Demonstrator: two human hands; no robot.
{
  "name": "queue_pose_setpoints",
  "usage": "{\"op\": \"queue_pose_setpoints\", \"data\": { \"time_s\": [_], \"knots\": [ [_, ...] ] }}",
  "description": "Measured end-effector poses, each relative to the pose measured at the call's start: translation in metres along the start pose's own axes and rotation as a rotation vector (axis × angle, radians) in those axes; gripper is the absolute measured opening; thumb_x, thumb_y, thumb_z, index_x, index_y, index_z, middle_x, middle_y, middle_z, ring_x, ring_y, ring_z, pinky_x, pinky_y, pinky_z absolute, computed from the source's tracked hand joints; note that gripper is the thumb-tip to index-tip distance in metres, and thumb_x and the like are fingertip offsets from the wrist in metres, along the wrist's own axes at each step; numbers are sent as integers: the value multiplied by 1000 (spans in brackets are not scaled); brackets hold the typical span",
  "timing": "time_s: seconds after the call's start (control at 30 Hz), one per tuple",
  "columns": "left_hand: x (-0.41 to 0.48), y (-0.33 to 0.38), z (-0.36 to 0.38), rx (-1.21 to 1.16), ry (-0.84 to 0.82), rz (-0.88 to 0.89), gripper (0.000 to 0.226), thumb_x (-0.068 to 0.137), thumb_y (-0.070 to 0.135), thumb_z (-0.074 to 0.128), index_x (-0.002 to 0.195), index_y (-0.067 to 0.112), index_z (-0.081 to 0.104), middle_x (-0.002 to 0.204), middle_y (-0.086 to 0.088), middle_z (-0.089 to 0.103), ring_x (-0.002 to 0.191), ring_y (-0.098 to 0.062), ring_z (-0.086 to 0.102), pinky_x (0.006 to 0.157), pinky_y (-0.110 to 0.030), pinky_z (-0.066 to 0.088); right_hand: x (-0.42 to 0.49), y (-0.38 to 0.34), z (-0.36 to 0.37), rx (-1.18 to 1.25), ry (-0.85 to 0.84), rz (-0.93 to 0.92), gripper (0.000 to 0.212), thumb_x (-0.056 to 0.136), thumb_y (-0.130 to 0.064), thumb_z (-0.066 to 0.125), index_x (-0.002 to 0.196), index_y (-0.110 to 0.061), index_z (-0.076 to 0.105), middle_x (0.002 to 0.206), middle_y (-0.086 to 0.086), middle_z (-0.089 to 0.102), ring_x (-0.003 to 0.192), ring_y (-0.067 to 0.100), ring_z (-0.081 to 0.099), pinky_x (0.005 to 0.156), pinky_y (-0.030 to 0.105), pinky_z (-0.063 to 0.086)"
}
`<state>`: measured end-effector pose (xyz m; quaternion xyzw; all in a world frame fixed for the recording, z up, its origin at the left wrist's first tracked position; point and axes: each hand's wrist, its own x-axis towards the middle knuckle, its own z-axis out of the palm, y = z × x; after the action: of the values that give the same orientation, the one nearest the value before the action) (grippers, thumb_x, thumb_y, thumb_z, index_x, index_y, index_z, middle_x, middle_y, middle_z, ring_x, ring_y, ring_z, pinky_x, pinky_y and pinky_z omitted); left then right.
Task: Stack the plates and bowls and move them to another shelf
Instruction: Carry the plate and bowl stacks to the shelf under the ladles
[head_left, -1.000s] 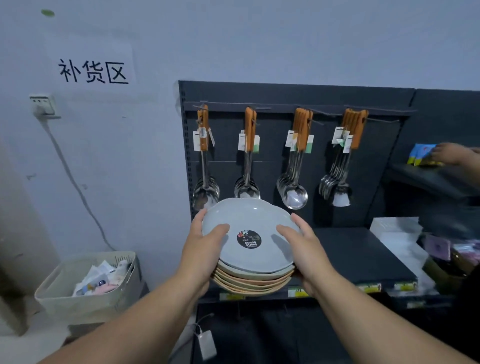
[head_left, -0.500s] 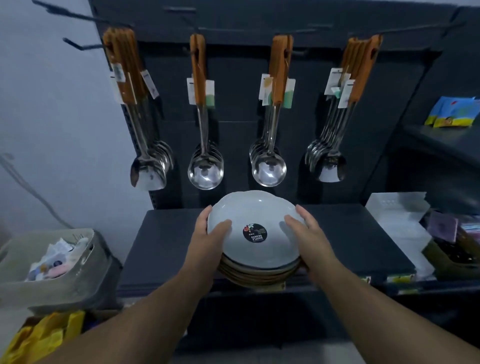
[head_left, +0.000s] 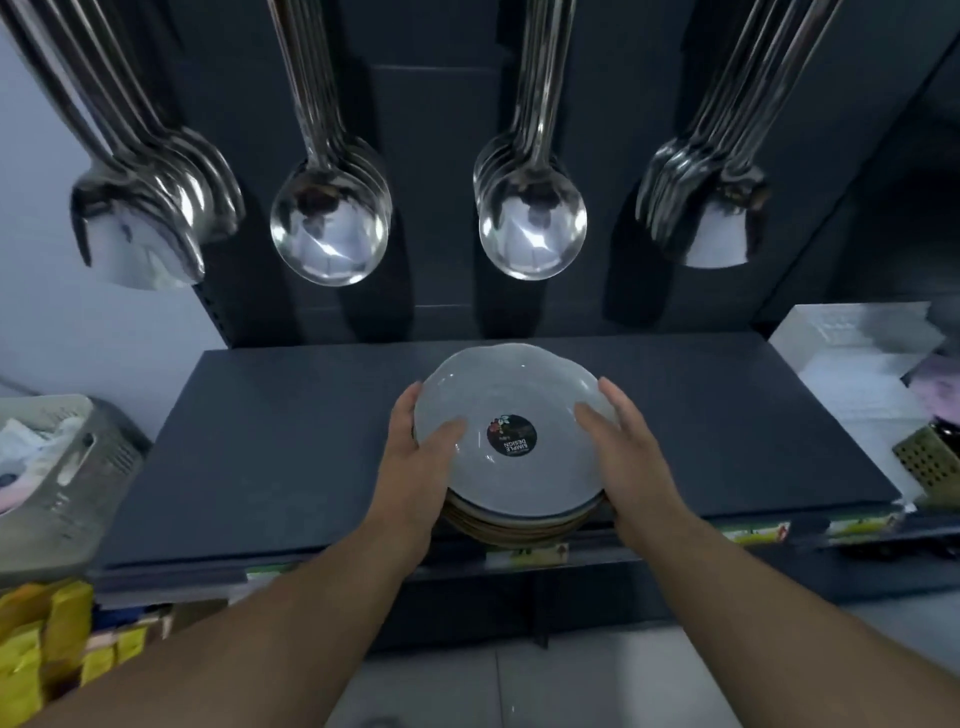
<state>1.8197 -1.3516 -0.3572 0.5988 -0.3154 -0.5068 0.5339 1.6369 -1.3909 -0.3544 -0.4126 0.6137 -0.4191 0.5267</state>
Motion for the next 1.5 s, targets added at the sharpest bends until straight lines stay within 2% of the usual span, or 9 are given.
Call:
{"op": "queue_pose_setpoints", "data": {
  "time_s": [0.17,0.33,0.6,0.73,0.9,1.0,1.1,1.23,1.5],
  "knots": [
    [24,-20,1,-11,22,-1,57,90,27,58,138,45,33,119,16,56,105,-7,56,83,-25,49,24,16,12,31,4,-5,51,93,-38,61,140,-45,45,121,-21,54,108,6,57,92,33,50],
    [42,-29,5,19,42,32,59,90,29,60,137,49,30,119,18,54,109,-8,55,94,-31,48,39,23,18,56,16,-34,52,92,-36,63,140,-45,45,129,-17,54,110,6,57,90,30,50],
    [40,-29,12,99,127,37,53,92,32,56,136,46,31,103,26,51,89,4,54,64,-10,40,45,24,16,22,25,-35,54,92,-32,64,141,-42,44,121,-21,54,102,-1,55,80,21,46],
    [37,-31,13,106,142,30,54,92,33,56,137,46,30,108,21,53,92,2,55,68,-13,42,46,23,16,-8,25,-40,56,93,-30,64,144,-38,42,122,-18,52,94,-7,52,69,13,41],
    [37,-25,11,149,116,18,56,92,36,54,141,45,27,120,12,52,93,1,53,67,-12,40,43,19,16,-41,28,-40,58,92,-33,63,145,-38,40,127,-15,49,103,5,53,70,16,41],
    [35,-20,7,234,89,40,60,92,41,53,144,42,24,136,11,45,113,-9,51,90,-22,44,38,14,14,-60,51,-42,58,92,-35,62,145,-37,41,126,-15,48,105,7,52,74,19,41],
    [27,-10,3,328,90,83,66,91,44,53,148,38,20,150,10,33,133,-14,38,111,-34,33,30,7,10,-82,69,-43,58,92,-35,62,146,-35,41,124,-16,47,109,9,49,86,25,38],
    [6,11,-1,418,98,146,65,93,40,53,149,31,22,154,10,24,138,-9,26,102,-20,22,11,-14,4,-105,69,-62,60,91,-38,62,147,-37,40,132,-16,48,108,6,48,87,26,38],
    [-47,81,-5,551,54,297,61,91,37,56,146,28,31,152,8,29,138,-10,28,100,-21,23,-49,-78,-14,-167,64,-152,61,89,-45,63,145,-40,40,151,-12,39,137,14,40,103,32,38]
  ]
}}
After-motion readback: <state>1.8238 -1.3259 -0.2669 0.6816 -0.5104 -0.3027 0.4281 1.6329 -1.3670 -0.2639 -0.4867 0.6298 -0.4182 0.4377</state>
